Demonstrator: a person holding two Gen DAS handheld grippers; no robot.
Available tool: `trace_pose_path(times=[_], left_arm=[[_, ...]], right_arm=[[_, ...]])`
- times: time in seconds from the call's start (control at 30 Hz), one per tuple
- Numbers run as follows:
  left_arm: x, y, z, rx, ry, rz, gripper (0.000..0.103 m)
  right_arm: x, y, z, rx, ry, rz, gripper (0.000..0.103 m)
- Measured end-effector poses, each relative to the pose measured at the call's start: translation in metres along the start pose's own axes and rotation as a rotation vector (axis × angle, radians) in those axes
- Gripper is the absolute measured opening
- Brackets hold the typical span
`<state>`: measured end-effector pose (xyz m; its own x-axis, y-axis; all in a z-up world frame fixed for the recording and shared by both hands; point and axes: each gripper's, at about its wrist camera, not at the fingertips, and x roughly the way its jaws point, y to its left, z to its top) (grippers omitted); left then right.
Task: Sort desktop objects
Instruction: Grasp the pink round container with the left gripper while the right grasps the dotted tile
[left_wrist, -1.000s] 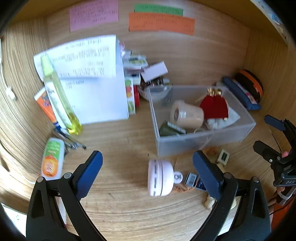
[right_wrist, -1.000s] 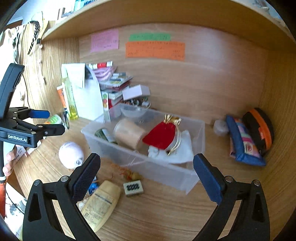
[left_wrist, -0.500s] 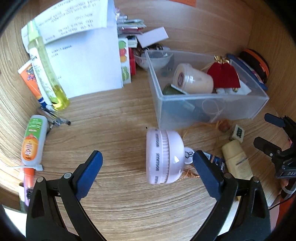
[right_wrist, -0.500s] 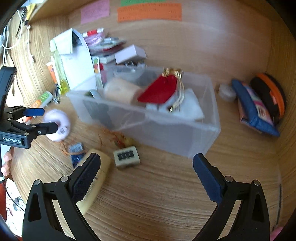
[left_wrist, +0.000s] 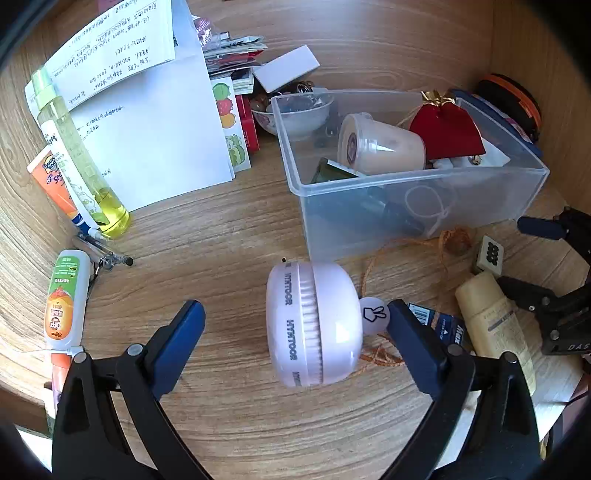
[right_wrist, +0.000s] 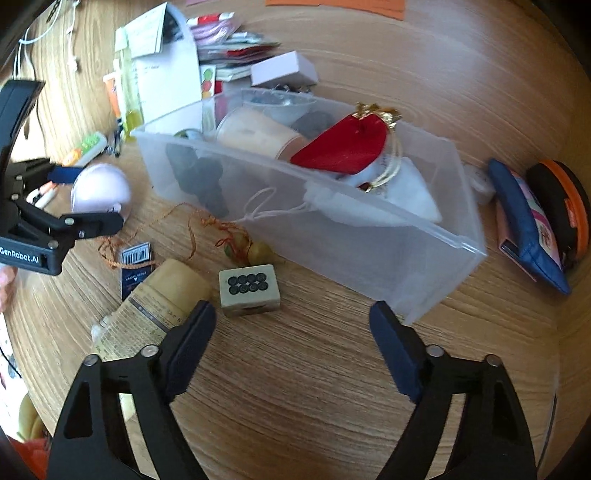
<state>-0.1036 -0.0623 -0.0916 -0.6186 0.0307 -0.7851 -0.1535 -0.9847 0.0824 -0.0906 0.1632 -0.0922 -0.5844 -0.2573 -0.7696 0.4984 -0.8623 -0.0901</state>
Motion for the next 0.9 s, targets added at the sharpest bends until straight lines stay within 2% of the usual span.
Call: trace_pose_path(times=[0.33,0.53,0.67,0.77,0.9], left_arm=[[0.002,0.0,-0.002,0.0,-0.053,0.011,0.098],[0.004,0.003,-0.003,-0.014,-0.058,-0.019,0.083],[0.006,0.008,-0.004,-0.038,-0.054,-0.045,0.066],[0.007,0.017,-0.004,-0.078,-0.052,-0.065,0.065],[0.002,0.027,-0.007,-0.13,-0.06,-0.087,0.065]], right_arm=[[0.013,0.007,0.008,-0.052,0.02,0.03,0.06],[0.014,0.009,0.012,-0.05,0.018,0.06,0.048],[0.014,0.009,0.014,-0.044,0.016,0.073,0.037],[0.015,0.008,0.014,-0.03,0.017,0.081,0.031],[0.014,0.005,0.013,-0.013,0.018,0.078,0.031]])
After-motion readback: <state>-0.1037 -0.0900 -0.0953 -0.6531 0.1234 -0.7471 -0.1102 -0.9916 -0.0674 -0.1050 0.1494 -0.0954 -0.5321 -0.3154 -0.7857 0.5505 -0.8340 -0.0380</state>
